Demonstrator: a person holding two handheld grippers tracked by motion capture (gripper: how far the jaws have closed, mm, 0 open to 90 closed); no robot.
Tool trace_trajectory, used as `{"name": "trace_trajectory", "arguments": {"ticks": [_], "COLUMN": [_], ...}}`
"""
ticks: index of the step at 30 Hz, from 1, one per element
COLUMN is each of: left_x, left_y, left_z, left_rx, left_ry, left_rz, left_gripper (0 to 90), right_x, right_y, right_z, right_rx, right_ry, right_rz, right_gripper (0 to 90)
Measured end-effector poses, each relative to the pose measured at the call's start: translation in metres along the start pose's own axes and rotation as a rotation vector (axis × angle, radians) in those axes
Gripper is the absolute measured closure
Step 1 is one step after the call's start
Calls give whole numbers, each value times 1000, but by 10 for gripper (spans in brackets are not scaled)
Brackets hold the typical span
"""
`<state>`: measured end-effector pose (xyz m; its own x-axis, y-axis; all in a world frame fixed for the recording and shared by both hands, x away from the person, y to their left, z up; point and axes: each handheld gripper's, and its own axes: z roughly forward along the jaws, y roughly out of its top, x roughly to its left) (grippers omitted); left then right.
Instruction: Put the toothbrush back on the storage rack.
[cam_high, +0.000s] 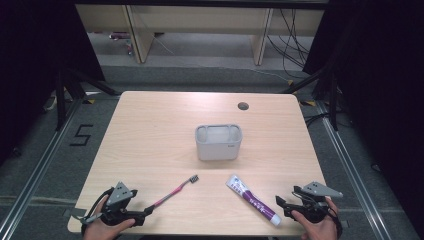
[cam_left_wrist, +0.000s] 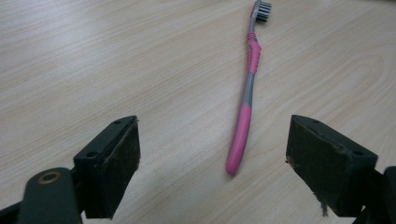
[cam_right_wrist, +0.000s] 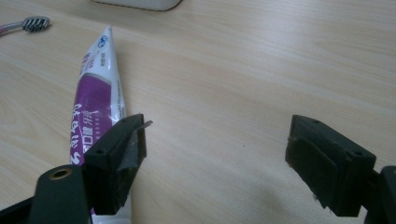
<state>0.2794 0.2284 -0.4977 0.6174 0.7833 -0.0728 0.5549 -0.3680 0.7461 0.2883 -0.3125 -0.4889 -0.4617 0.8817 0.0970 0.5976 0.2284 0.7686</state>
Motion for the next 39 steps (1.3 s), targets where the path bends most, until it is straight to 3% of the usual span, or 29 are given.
{"name": "trace_trajectory", "arguments": {"ticks": [12,22,24,25,27,28,33,36,39], "left_x": [-2,-3,-2,-4,-4,-4,-2,-1,-1], "left_y": [4,14,17,18,21,24,30,37,39], "left_z": [3,10,11,13,15,17,20,23,26], "left_rx": [-10,-11,12,-5,-5,15,21,25,37], "left_ry": [-25,-35,-23,-36,-41,-40,-40,-40,-48], "left_rz": [-14,10,30,14,19,30,50,64,70], "left_gripper": [184,197,199,212,225,239,280,312,351], "right_x": [0,-1,-1,-1,-1,-1,-1,0,3], "right_y": [0,0,0,0,0,0,0,0,0], "right_z": [1,2,2,2,2,2,3,3,1], "right_rx": [6,4,5,7,10,5,0,-1,9], "right_ry": [-9,-1,-3,-1,12,16,6,27,11], "right_rz": [-22,-30,-26,-24,-14,-11,-20,-9,19], "right_gripper": [230,214,214,214,216,223,224,224,224]}}
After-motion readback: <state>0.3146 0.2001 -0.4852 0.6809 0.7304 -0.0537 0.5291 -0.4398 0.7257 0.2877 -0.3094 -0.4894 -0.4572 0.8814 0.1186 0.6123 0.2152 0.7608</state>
